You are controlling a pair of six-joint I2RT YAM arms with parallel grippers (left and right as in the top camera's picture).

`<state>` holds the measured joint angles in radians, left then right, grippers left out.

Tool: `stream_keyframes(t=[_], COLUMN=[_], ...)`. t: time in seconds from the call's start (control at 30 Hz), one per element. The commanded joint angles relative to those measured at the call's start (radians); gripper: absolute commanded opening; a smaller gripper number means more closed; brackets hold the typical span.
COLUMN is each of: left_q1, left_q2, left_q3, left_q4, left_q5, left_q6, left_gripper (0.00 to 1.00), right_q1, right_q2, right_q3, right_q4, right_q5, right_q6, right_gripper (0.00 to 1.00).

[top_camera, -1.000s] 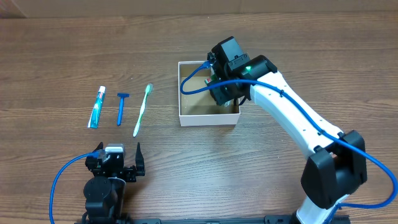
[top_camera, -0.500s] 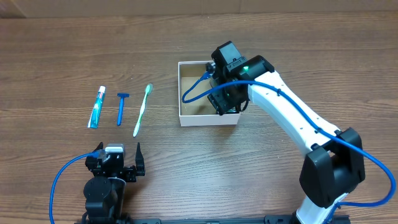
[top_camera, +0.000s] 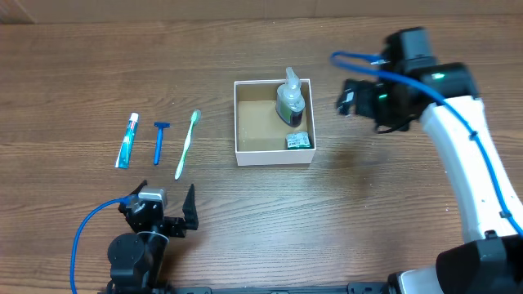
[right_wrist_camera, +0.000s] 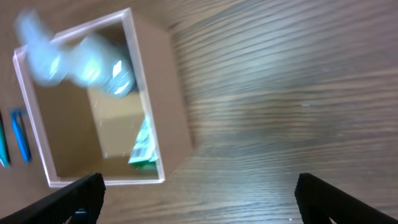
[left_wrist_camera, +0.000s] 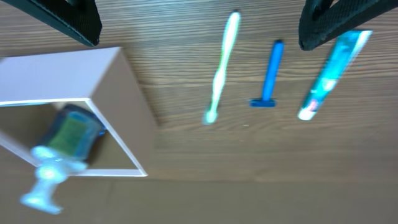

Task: Pack container
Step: 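Reach left gripper to the Colgate toothpaste tube and grasp it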

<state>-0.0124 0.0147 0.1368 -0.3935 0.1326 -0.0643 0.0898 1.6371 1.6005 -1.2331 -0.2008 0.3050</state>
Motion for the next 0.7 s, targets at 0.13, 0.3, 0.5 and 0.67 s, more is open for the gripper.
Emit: stream_keyframes(t=[0.13, 0.3, 0.5, 0.67], left_q1=[0.006, 0.006, 0.007, 0.006], left_q2=[0.128, 0.536, 1.078, 1.355], left_q3=[0.134, 0.485, 0.937, 1.181], left_q4=[0.002, -0.124, -0.382, -0.55], left_q5=[0.056, -0.039, -0.039, -0.076], left_q6=[-0.153, -0.076, 0.055, 0.171], left_gripper=[1.0, 1.0, 1.0, 1.0], right_q1=[-0.182, -0.203, -0.203, -0.203], right_q2=[-0.007, -0.007, -0.007, -0.007], right_q3=[0.003, 0.003, 0.003, 0.003], right_q4=[0.0, 0.0, 0.0, 0.0], right_q5=[-0.092, -0.089, -0.089, -0.089], right_q6=[0.063, 0.062, 0.062, 0.063], right_gripper=[1.0, 1.0, 1.0, 1.0])
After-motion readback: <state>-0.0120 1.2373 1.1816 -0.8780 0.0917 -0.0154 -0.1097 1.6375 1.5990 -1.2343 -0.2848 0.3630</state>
